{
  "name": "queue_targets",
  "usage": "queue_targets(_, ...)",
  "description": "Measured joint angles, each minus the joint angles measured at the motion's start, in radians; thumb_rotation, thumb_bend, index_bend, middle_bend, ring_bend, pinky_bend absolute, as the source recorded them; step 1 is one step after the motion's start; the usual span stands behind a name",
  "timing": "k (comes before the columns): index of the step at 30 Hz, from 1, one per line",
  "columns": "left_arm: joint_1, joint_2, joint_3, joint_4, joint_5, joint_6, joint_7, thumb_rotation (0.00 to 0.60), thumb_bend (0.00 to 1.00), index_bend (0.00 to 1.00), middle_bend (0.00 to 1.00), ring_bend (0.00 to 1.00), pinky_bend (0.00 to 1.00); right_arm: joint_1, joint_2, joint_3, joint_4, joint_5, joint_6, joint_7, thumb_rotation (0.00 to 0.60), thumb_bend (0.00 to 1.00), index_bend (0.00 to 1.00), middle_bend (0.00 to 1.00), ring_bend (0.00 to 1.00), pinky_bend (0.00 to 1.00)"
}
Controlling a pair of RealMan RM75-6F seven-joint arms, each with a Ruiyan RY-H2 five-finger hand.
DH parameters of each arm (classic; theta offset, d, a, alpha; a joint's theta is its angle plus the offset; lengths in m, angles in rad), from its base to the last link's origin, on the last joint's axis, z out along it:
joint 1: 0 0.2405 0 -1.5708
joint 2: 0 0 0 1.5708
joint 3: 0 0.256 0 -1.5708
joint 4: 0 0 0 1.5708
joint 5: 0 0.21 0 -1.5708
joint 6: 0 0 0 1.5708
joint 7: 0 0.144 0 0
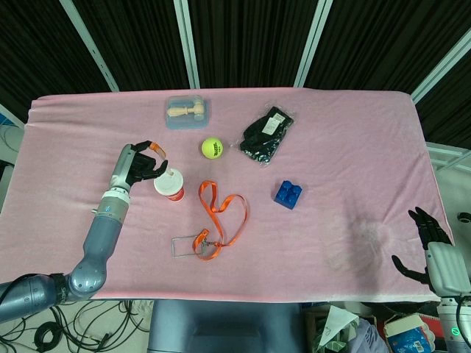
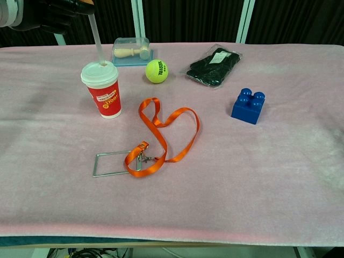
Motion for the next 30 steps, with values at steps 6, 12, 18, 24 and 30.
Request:
queue_targets(6,0.001,0.002,0.000,-0.002,0.001,-0.001,-0.001,0.600,0.38,0.58,1.00,1.00,1.00,0.000,0.000,-0.001,-0.001,-0.001,0.000,-0.001,0.600,0.21,0.00,0.00,0.00,0.14)
queue_targets(12,0.003,0.007,-0.001,-0.007,0.004,-0.001,-0.002,0.600,0.38,0.58,1.00,1.00,1.00,0.000,0.000,-0.001,-0.001,-0.001,0.000,0.000,0.600,0.21,0.00,0.00,0.00,0.14)
queue_targets(18,0.004,0.011,-0.003,-0.010,0.000,-0.004,-0.004,0.600,0.38,0.58,1.00,1.00,1.00,-0.001,0.000,-0.002,0.000,-0.003,0.002,-0.001,0.600,0.21,0.00,0.00,0.00,0.14)
queue_targets(24,0.005,0.012,-0.002,-0.010,-0.004,-0.004,-0.007,0.600,0.38,0.58,1.00,1.00,1.00,-0.001,-0.001,-0.002,-0.001,-0.003,0.002,-0.003,0.600,0.21,0.00,0.00,0.00,0.14)
queue_targets(30,0.004,0.012,0.001,-0.007,-0.005,-0.009,-0.006,0.600,0.38,0.58,1.00,1.00,1.00,-0.001,-0.001,-0.001,-0.001,-0.002,0.002,-0.003,0.600,0.21,0.00,0.00,0.00,0.14)
